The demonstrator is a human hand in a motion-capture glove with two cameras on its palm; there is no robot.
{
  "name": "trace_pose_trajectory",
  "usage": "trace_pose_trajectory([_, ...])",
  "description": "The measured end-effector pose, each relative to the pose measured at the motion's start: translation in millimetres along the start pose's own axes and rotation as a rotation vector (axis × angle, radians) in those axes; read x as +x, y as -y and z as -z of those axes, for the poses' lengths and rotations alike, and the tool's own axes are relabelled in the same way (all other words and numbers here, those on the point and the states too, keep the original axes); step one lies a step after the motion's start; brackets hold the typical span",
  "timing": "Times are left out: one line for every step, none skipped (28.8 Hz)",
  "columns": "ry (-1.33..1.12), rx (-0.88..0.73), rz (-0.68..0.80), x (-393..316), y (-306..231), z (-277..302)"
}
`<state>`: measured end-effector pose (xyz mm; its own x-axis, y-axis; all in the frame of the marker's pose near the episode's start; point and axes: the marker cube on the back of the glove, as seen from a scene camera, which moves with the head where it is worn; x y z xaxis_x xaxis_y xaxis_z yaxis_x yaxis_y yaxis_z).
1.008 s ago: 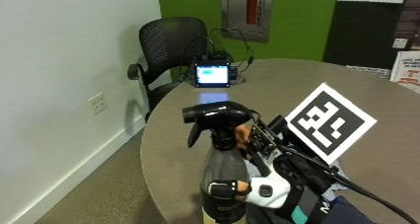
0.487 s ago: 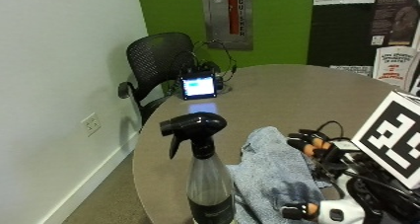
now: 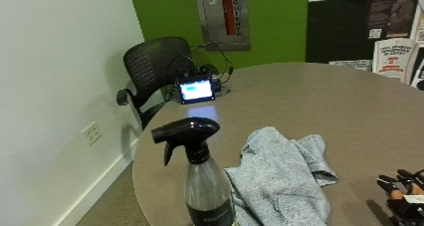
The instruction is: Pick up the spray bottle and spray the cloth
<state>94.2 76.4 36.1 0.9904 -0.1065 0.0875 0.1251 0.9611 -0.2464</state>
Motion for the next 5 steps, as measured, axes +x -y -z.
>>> trace_pose_trajectory([-0.004, 0.004, -0.013, 4.5, -0.7, -3.1])
trace_pose_trajectory([-0.010, 0.009, -0.021, 7.4, -0.8, -5.0])
trace_pose_trajectory([-0.017, 0.016, -0.025, 9.0, -0.6, -6.2])
trace_pose_trajectory([-0.025, 0.022, -0.027, 9.9, 0.0, -7.0])
trace_pose_trajectory([-0.031, 0.028, -0.027, 10.4, 0.7, -7.5])
